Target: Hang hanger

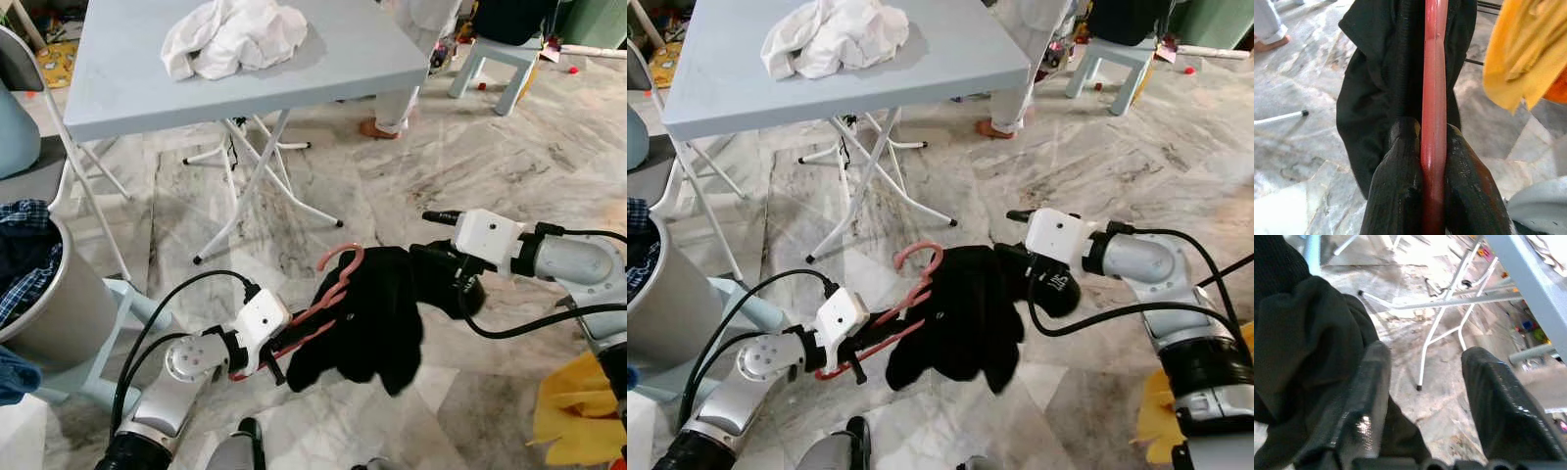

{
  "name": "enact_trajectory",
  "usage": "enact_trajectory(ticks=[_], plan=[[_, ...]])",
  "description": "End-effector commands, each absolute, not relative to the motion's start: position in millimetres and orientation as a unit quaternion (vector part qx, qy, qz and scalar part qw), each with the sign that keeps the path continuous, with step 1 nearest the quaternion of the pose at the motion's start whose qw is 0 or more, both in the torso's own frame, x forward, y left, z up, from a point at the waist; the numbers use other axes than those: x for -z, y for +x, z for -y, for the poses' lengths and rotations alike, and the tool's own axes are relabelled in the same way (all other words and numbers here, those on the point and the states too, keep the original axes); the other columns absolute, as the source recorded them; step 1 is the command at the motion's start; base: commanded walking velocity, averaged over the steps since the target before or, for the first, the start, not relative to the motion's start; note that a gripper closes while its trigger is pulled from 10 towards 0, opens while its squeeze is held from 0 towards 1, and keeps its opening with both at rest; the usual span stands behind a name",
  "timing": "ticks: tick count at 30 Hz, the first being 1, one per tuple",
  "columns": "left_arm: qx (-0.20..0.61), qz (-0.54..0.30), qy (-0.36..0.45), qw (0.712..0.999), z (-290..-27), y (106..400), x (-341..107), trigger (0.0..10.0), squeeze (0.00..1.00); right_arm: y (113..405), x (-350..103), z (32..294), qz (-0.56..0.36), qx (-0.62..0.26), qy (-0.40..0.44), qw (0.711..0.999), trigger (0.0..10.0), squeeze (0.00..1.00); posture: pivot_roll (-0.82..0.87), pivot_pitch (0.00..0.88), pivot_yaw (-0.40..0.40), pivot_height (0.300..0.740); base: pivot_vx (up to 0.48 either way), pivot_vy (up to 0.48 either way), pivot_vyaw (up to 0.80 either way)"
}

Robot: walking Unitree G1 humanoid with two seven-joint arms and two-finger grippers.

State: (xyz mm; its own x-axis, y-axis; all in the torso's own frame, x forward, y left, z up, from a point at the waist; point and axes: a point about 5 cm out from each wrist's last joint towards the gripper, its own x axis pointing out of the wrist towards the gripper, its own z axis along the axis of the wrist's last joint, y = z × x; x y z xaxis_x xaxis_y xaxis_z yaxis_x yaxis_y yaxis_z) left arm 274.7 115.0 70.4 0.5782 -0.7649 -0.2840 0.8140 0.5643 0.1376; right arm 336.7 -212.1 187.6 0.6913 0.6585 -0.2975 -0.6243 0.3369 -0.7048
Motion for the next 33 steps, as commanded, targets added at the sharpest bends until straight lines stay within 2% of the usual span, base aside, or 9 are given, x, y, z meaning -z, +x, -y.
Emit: enact_trajectory(ticks=[1, 8, 14, 15, 16, 17, 22, 23, 33], plan=[[0.432, -0.077, 0.119, 0.891, -116.1, 277.8, -75.0, 0.0, 0.00, 339.9, -190.8, 216.3, 0.027, -0.365, -0.422, 0.829, 10.0, 1.00, -0.04, 0.209, -0.043, 0.740, 0.000, 0.000, 0.00], [0.316, -0.063, 0.115, 0.940, -126.1, 298.7, -82.7, 0.0, 0.00, 352.5, -182.2, 227.3, 0.011, -0.249, -0.357, 0.900, 10.0, 1.00, -0.04, 0.213, -0.041, 0.740, 0.000, 0.000, 0.00], [0.326, -0.047, 0.106, 0.938, -119.9, 300.8, -89.1, 0.0, 0.00, 353.8, -168.2, 219.5, 0.003, -0.211, -0.251, 0.945, 10.0, 1.00, -0.04, 0.217, -0.037, 0.740, 0.000, 0.000, 0.00], [0.328, -0.049, 0.110, 0.937, -118.1, 301.0, -89.2, 0.0, 0.00, 353.1, -163.1, 216.2, -0.006, -0.210, -0.243, 0.947, 10.0, 0.65, -0.04, 0.219, -0.034, 0.740, 0.000, 0.000, 0.00], [0.328, -0.049, 0.110, 0.937, -118.1, 301.0, -89.2, 0.0, 0.00, 353.1, -163.1, 216.2, -0.006, -0.210, -0.243, 0.947, 10.0, 0.65, -0.04, 0.219, -0.034, 0.740, 0.000, 0.000, 0.00], [0.328, -0.051, 0.116, 0.936, -117.1, 301.2, -88.4, 0.0, 0.00, 351.6, -157.6, 212.4, -0.016, -0.218, -0.232, 0.948, 10.0, 0.00, -0.04, 0.219, -0.034, 0.740, 0.000, 0.000, 0.00], [0.329, -0.046, 0.114, 0.936, -112.5, 301.9, -88.2, 0.0, 0.00, 349.4, -151.7, 204.0, -0.020, -0.219, -0.216, 0.951, 10.0, 0.00, -0.04, 0.220, -0.030, 0.740, 0.000, 0.000, 0.00], [0.329, -0.041, 0.112, 0.937, -110.4, 302.6, -90.2, 0.0, 0.00, 348.7, -151.0, 202.1, -0.019, -0.216, -0.203, 0.955, 10.0, 1.00, -0.04, 0.220, -0.029, 0.740, 0.000, 0.000, 0.00], [0.326, -0.005, 0.106, 0.939, -89.7, 316.5, -107.0, 0.0, 0.00, 320.3, -142.3, 183.1, -0.034, -0.342, -0.151, 0.927, 10.0, 1.00, -0.04, 0.215, -0.023, 0.740, 0.000, 0.000, 0.00]])
